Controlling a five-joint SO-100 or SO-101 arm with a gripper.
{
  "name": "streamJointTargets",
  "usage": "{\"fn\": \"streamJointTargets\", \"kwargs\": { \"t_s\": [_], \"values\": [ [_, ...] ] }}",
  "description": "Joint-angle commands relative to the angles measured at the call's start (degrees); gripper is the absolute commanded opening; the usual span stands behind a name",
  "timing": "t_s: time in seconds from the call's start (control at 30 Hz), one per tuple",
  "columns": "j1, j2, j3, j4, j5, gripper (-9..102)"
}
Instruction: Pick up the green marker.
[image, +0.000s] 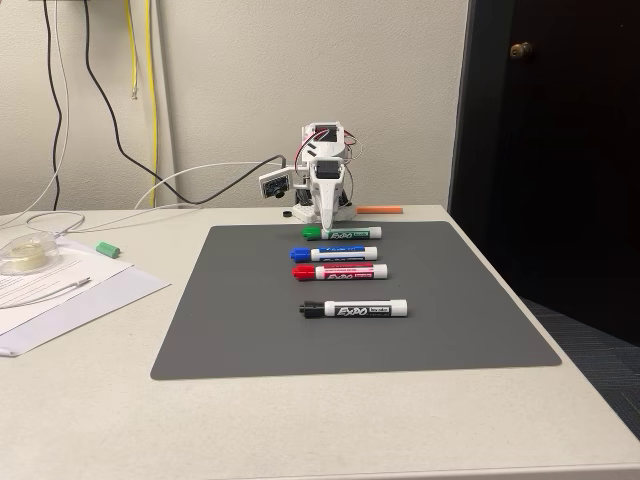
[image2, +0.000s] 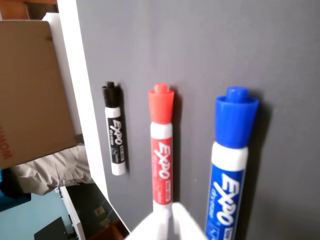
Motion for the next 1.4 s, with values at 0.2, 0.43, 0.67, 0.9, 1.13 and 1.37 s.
{"fn": "streamJointTargets", "kwargs": {
  "t_s": [0.2,0.43,0.67,0.9,1.13,1.37],
  "values": [
    [-0.09,0.35,-0.35,0.18,0.09,0],
    [-0.09,0.26,-0.35,0.18,0.09,0],
    [-0.09,0.26,-0.35,0.18,0.09,0],
    [-0.09,0.26,-0.35,0.18,-0.26,0],
    [-0.26,0.26,-0.35,-1.93,-1.23,0],
    [-0.7,-0.7,-6.86,0.0,-4.48,0]
  ]
}}
